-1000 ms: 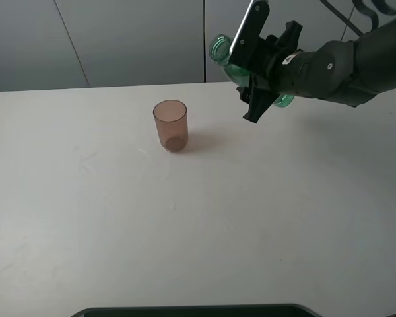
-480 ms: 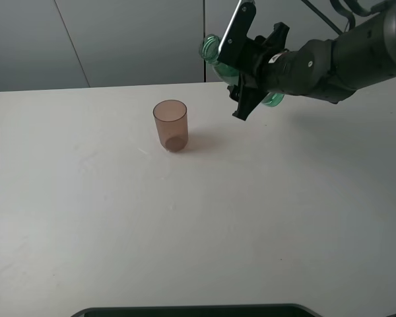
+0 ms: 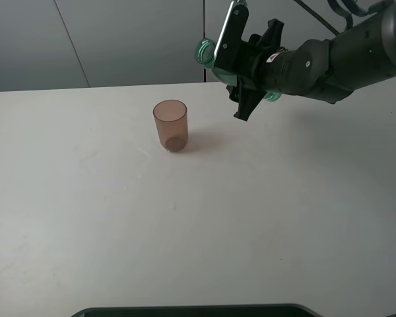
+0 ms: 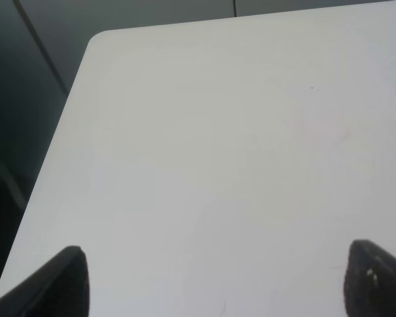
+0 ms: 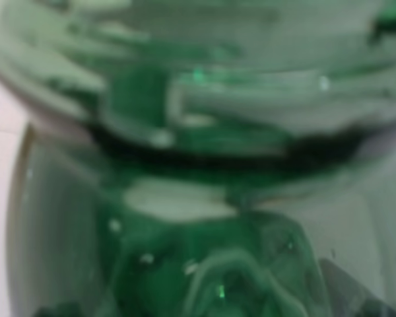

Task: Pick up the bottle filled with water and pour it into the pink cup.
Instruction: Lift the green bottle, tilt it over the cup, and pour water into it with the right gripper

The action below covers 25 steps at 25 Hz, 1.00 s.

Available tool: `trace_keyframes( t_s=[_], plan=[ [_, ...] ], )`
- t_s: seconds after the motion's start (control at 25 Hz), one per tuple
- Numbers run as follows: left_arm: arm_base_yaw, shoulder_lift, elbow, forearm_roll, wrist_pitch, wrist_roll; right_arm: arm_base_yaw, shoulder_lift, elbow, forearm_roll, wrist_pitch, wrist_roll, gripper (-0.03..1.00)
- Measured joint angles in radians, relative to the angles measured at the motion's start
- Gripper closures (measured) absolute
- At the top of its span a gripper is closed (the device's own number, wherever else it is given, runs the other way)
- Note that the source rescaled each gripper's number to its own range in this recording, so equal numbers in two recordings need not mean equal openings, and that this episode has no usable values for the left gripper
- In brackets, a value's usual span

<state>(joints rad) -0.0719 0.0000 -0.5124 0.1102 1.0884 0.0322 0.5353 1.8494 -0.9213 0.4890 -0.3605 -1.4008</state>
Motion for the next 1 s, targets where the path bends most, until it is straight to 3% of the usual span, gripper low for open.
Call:
trace_keyframes(
  t_s=[1.0],
  plan=[
    [0.0, 0.0, 0.0, 0.008, 0.0, 0.0, 0.022, 0.135, -0.111, 0.021, -0.019, -0.114, 0.97]
  ],
)
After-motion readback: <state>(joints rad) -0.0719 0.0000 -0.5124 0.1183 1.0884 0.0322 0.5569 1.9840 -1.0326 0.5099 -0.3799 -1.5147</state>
